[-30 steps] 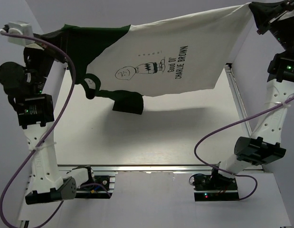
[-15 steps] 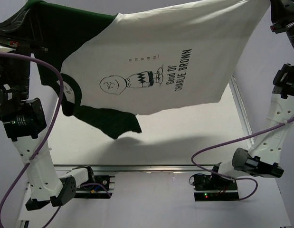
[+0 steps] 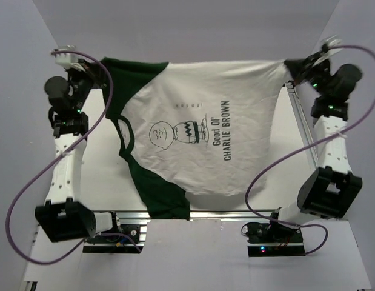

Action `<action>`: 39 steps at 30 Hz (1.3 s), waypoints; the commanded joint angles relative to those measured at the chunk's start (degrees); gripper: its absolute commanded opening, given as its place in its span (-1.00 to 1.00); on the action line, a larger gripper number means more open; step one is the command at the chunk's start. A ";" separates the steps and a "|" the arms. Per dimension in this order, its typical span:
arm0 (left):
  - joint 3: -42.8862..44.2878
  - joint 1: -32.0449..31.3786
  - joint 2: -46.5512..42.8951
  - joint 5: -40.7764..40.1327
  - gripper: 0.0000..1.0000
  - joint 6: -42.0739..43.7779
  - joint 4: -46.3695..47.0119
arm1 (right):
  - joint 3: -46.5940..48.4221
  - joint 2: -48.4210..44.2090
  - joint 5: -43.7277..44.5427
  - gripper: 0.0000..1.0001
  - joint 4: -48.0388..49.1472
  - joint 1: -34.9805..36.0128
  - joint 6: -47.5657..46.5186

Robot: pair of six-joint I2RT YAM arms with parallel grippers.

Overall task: Fold and stack the t-shirts
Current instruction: Flatten out the tshirt

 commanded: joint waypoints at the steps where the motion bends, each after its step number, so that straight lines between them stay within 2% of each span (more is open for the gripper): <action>1: -5.64 0.60 3.14 1.01 -1.00 0.22 8.87 | -8.17 1.59 2.82 -1.00 2.64 2.62 -6.84; 3: -9.33 0.60 6.64 0.92 -1.00 0.40 15.36 | -11.53 5.80 4.23 -1.00 3.73 3.94 -6.76; 7: -11.28 0.34 16.03 2.33 -1.00 0.57 20.22 | -11.62 16.68 8.00 -1.00 6.80 5.88 -8.77; 8: -11.20 0.25 18.07 1.89 -1.00 1.01 21.88 | -10.14 18.54 10.54 -1.00 6.81 7.01 -11.47; 11: -10.58 -0.19 25.64 1.81 -1.00 1.45 25.93 | -5.49 27.24 13.02 -1.00 5.50 8.69 -12.02; 15: -6.11 -1.42 35.04 1.54 -1.00 3.38 26.56 | 5.57 38.74 17.40 -1.00 4.09 10.36 -11.85; 19: 0.30 -2.30 44.00 1.36 -1.00 4.17 26.82 | 12.79 45.43 20.14 -1.00 3.12 12.38 -12.64; 23: 4.52 -2.47 49.01 0.84 -1.00 3.82 26.91 | 16.32 48.87 27.16 -1.00 4.52 13.70 -12.38; 29: 9.01 -2.56 53.86 -0.04 -1.00 4.35 27.00 | 21.59 54.76 29.90 -1.00 7.86 14.23 -11.68; 34: 10.77 -2.56 55.27 -0.83 -1.00 4.53 27.26 | 22.75 57.67 27.36 -1.00 14.87 14.40 -10.27; 39: 10.52 -2.65 55.63 0.40 -1.00 4.61 27.35 | 22.31 58.37 23.05 -1.00 16.47 14.40 -9.48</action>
